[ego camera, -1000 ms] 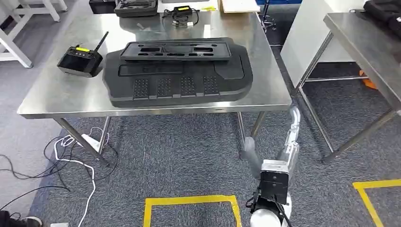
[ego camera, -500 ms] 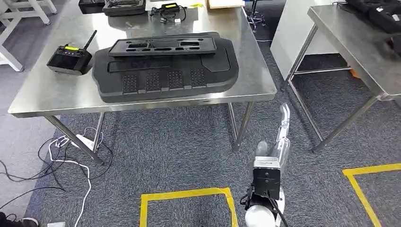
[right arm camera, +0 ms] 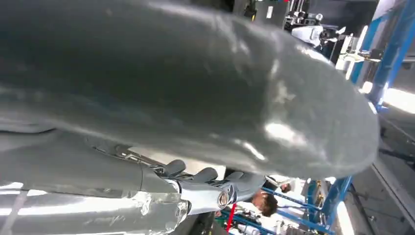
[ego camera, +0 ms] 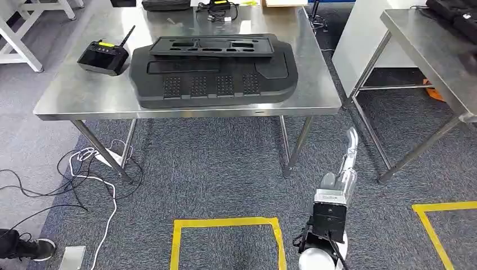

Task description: Take the parts from the cabinet and place them on the table.

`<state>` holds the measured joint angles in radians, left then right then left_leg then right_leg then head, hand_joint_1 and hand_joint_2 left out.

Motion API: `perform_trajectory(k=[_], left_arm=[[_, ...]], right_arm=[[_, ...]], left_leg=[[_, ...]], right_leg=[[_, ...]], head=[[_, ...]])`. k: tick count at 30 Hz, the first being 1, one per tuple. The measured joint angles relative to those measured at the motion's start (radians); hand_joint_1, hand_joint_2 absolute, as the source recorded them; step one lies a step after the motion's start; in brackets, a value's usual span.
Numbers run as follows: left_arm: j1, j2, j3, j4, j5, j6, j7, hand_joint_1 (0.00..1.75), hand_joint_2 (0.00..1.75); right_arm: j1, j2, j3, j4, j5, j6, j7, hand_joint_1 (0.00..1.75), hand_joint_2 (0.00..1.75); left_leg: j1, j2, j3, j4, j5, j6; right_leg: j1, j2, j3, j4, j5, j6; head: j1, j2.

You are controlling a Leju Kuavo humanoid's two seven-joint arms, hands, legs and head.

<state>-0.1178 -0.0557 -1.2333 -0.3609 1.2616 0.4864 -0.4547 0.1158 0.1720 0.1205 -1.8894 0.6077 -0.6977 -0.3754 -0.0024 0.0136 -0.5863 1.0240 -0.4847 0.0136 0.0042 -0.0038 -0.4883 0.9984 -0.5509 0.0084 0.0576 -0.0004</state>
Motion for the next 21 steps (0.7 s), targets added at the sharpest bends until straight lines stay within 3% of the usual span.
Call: perform_trajectory(k=[3,4,5,6,7,8,9,10,11,13,14,15,18,19,20,21], left_arm=[[0.000,-0.001,0.000,0.001,0.004,0.000,0.000,0.00,0.00],[0.000,0.000,0.000,0.002,0.003,0.000,0.000,0.00,0.00],[-0.001,0.000,0.000,0.003,0.002,-0.001,0.001,0.00,0.00],[-0.001,0.000,0.000,0.003,-0.003,-0.002,0.002,0.00,0.00],[-0.001,0.000,0.000,0.003,-0.004,-0.003,0.004,0.00,0.00],[-0.001,0.000,0.000,0.003,-0.005,-0.004,0.004,0.00,0.00],[0.000,0.000,0.000,0.003,-0.005,-0.004,0.006,0.00,0.00],[0.000,0.000,-0.001,0.003,-0.005,-0.004,0.007,0.00,0.00],[0.000,0.000,-0.001,0.003,-0.005,-0.004,0.007,0.00,0.00],[-0.001,0.000,-0.001,0.003,-0.006,-0.004,0.007,0.00,0.00],[-0.004,0.000,-0.001,0.003,-0.006,-0.004,0.007,0.00,0.00],[-0.005,0.000,-0.001,0.003,-0.006,-0.004,0.007,0.00,0.00],[-0.002,0.000,-0.001,0.003,-0.005,-0.004,0.007,0.00,0.00],[-0.002,0.000,-0.001,0.004,-0.006,-0.004,0.007,0.00,0.00],[-0.005,-0.001,-0.002,0.004,-0.006,-0.005,0.007,0.00,0.00],[-0.006,-0.001,-0.003,0.004,-0.006,-0.005,0.007,0.00,0.00]], right_arm=[[0.002,0.000,-0.005,0.000,0.003,0.000,-0.002,0.00,0.00],[0.001,0.002,-0.007,0.000,0.007,0.000,-0.003,0.00,0.00],[0.001,0.002,-0.007,0.000,0.009,0.000,-0.004,0.00,0.00],[0.001,0.004,-0.008,0.000,0.015,0.000,-0.007,0.00,0.00],[0.002,0.005,-0.010,0.000,0.019,0.000,-0.011,0.00,0.00],[0.002,0.005,-0.010,0.000,0.021,0.000,-0.014,0.00,0.00],[0.002,0.005,-0.011,0.000,0.021,0.000,-0.017,0.00,0.00],[0.003,0.005,-0.012,0.000,0.021,0.000,-0.020,0.00,0.00],[0.003,0.005,-0.013,0.000,0.021,0.000,-0.023,0.00,0.00],[0.003,0.007,-0.017,0.000,0.023,0.000,-0.025,0.00,0.00],[0.003,0.009,-0.019,0.000,0.025,0.000,-0.027,0.00,0.00],[0.003,0.010,-0.021,0.000,0.026,0.000,-0.027,0.00,0.00],[0.003,0.010,-0.023,0.000,0.031,0.000,-0.027,0.00,0.00],[0.003,0.010,-0.024,0.000,0.031,0.000,-0.027,0.00,0.00],[0.004,0.010,-0.026,0.000,0.031,0.000,-0.027,0.00,0.00],[0.004,0.011,-0.027,0.000,0.031,0.000,-0.027,0.00,0.00]], left_leg=[[0.004,0.001,-0.003,-0.003,0.012,-0.017],[0.001,-0.002,-0.009,0.002,0.009,-0.022],[0.002,-0.007,-0.017,0.023,-0.021,-0.030],[0.004,-0.008,-0.035,0.068,-0.061,-0.036],[0.008,-0.008,-0.068,0.161,-0.121,-0.043],[0.009,-0.007,-0.094,0.238,-0.160,-0.047],[0.010,-0.007,-0.108,0.289,-0.180,-0.050],[0.011,-0.007,-0.104,0.306,-0.181,-0.051],[0.012,-0.007,-0.068,0.263,-0.156,-0.050],[0.012,-0.007,0.028,0.111,-0.094,-0.046],[0.013,-0.009,0.091,0.002,-0.069,-0.040],[0.009,-0.009,0.092,-0.021,-0.074,-0.035],[0.004,-0.008,0.082,-0.013,-0.063,-0.020],[0.007,-0.008,0.078,-0.018,-0.055,-0.010],[0.012,0.000,0.074,-0.024,-0.044,0.000],[0.011,-0.001,0.072,-0.025,-0.042,0.002]], right_leg=[[0.002,0.003,-0.009,0.006,0.008,-0.010],[-0.010,-0.001,-0.013,-0.005,0.023,-0.020],[-0.010,-0.002,-0.020,-0.006,0.030,-0.024],[-0.011,-0.003,-0.029,-0.005,0.035,-0.031],[-0.010,-0.004,-0.042,-0.002,0.041,-0.034],[-0.010,-0.005,-0.052,0.001,0.045,-0.033],[-0.010,-0.005,-0.061,0.005,0.049,-0.033],[-0.010,-0.006,-0.071,0.010,0.052,-0.032],[-0.010,-0.006,-0.079,0.015,0.055,-0.031],[-0.010,-0.005,-0.086,0.022,0.058,-0.027],[-0.010,-0.005,-0.090,0.027,0.060,-0.023],[-0.002,-0.005,-0.096,0.035,0.061,-0.019],[-0.006,-0.006,-0.098,0.031,0.073,-0.001],[-0.004,-0.005,-0.100,0.032,0.078,0.004],[-0.009,-0.002,-0.106,0.047,0.056,0.009],[-0.008,-0.001,-0.111,0.053,0.046,0.011]], head=[[-0.003,0.000],[-0.003,0.000],[-0.002,0.000],[-0.016,0.000],[-0.027,0.000],[-0.031,0.000],[-0.033,0.000],[-0.036,0.000],[-0.039,0.000],[-0.041,0.000],[-0.044,0.000],[-0.047,0.000],[-0.042,0.000],[-0.042,0.000],[-0.046,0.000],[-0.045,0.000]])
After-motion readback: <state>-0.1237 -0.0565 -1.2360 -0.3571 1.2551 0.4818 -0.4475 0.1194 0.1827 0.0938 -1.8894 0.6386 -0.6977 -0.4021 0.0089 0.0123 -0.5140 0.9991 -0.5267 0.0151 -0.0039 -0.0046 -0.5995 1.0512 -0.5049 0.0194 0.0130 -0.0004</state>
